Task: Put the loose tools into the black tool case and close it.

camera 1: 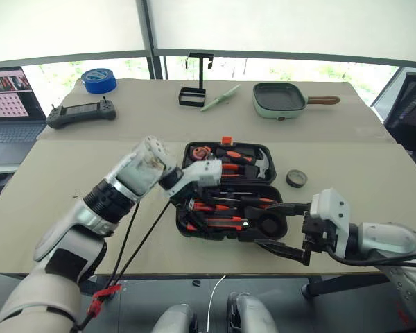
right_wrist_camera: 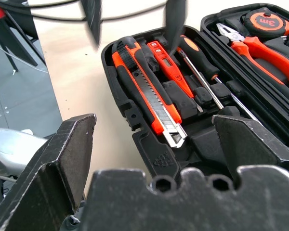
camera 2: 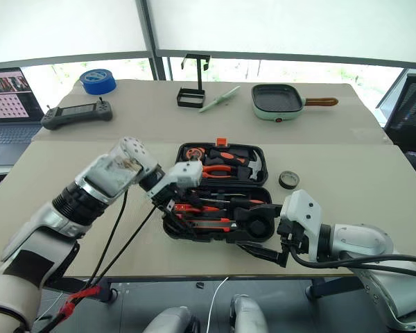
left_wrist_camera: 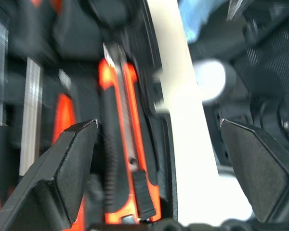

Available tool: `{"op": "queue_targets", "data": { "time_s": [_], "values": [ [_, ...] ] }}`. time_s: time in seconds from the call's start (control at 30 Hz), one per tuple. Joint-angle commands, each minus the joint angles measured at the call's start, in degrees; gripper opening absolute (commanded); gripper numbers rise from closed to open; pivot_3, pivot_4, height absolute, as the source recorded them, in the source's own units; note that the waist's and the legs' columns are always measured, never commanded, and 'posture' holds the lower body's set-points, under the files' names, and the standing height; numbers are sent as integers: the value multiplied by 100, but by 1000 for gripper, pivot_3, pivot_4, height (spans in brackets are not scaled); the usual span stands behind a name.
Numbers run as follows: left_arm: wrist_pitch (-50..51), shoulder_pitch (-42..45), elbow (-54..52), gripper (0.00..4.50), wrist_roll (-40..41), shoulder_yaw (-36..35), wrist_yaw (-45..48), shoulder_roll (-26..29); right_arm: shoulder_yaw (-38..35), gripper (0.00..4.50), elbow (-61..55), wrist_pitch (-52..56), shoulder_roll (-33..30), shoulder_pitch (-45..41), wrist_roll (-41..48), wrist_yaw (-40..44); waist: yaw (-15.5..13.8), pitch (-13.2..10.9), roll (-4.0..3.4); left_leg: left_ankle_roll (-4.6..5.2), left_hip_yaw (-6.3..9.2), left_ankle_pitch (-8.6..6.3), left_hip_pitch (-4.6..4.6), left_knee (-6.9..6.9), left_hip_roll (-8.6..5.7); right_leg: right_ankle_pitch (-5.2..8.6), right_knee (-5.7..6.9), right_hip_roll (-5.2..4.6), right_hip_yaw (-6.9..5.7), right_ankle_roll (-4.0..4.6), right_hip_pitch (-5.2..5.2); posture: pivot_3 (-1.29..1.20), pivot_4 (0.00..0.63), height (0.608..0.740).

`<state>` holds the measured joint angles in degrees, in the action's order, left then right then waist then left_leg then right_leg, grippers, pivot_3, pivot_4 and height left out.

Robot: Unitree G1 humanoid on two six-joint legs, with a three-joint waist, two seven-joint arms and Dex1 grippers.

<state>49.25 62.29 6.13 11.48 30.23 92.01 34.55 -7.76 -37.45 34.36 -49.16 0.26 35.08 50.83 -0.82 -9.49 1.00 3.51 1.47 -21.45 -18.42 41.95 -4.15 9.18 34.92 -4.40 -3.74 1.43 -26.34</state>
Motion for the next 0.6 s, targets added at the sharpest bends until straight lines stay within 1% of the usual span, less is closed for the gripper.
{"op": "queue_targets", "data": {
  "time_s": [0.03,0.1,0.17,0.2,0.27,0.3,0.37,0.4,0.47,0.5,0.53,0.57,0.6],
  "values": [
    [-538,-94,58,4433,45,-263,-29,182,-137,4500,-10,-122,-51,-66,51,95,14,0,-1,-1,0,0,3,-1,0,0,1,0,0,0,0,0,150,740],
    [-1045,-258,233,4433,-232,-223,-314,187,-111,4500,18,-117,-48,-116,42,110,11,1,-1,-4,0,2,4,0,0,0,1,0,0,1,0,0,150,740],
    [-1596,-498,330,4433,-426,-150,-409,228,-63,4500,54,-110,-33,-189,32,112,9,1,-2,-5,0,2,5,0,0,0,1,-1,0,1,1,0,150,740],
    [-1678,-565,352,4192,-459,-131,-392,235,-51,4500,62,-107,-28,-209,27,114,9,1,-1,-5,0,2,5,0,0,-1,0,-1,0,1,1,0,150,740],
    [-1905,-702,426,3679,-526,-135,-424,202,-31,4500,67,-101,-13,-233,16,115,7,1,-1,-6,0,2,3,0,0,-1,-1,-1,0,1,0,0,150,740],
    [-2012,-760,449,3302,-560,-134,-429,194,-23,4500,70,-101,-7,-239,11,116,-1,1,-1,-6,0,2,2,0,0,-1,-1,-1,0,1,-2,0,150,740],
    [-2095,-840,398,2394,-552,-138,-361,215,-19,4500,66,-102,-1,-232,11,116,-25,1,-1,-5,0,2,0,1,0,-1,-2,-2,-2,1,-2,0,150,740],
    [-2086,-871,328,2177,-521,-139,-290,244,-14,4500,63,-104,3,-222,8,112,-29,1,-1,-5,0,2,-1,1,-1,-1,-3,-2,-2,1,-2,0,150,740],
    [-2126,-908,262,1358,-530,-135,-228,279,-3,4500,55,-103,12,-208,7,104,-27,1,-1,-5,0,2,-2,3,-2,-1,-3,-3,-2,1,-2,0,150,740],
    [-2158,-915,262,1049,-551,-134,-228,282,1,4500,52,-102,15,-204,8,102,-25,1,-1,-5,0,2,-1,3,-2,-1,-2,-3,-2,1,-2,0,150,740],
    [-2188,-920,272,576,-572,-129,-229,283,4,4500,49,-102,18,-200,7,99,-24,1,-1,-5,0,2,-1,3,-2,-1,-1,-3,-2,1,-2,0,150,740],
    [-2215,-927,283,247,-587,-123,-224,285,9,4500,46,-104,22,-196,4,96,-22,1,-1,-5,0,2,-1,3,-2,-1,0,-3,-2,1,-2,0,150,740],
    [-2246,-940,288,118,-596,-109,-187,296,12,4500,44,-105,26,-191,3,95,-20,1,-1,-5,0,2,-1,3,-2,-1,1,-2,-2,1,-2,0,150,740]
  ]
}}
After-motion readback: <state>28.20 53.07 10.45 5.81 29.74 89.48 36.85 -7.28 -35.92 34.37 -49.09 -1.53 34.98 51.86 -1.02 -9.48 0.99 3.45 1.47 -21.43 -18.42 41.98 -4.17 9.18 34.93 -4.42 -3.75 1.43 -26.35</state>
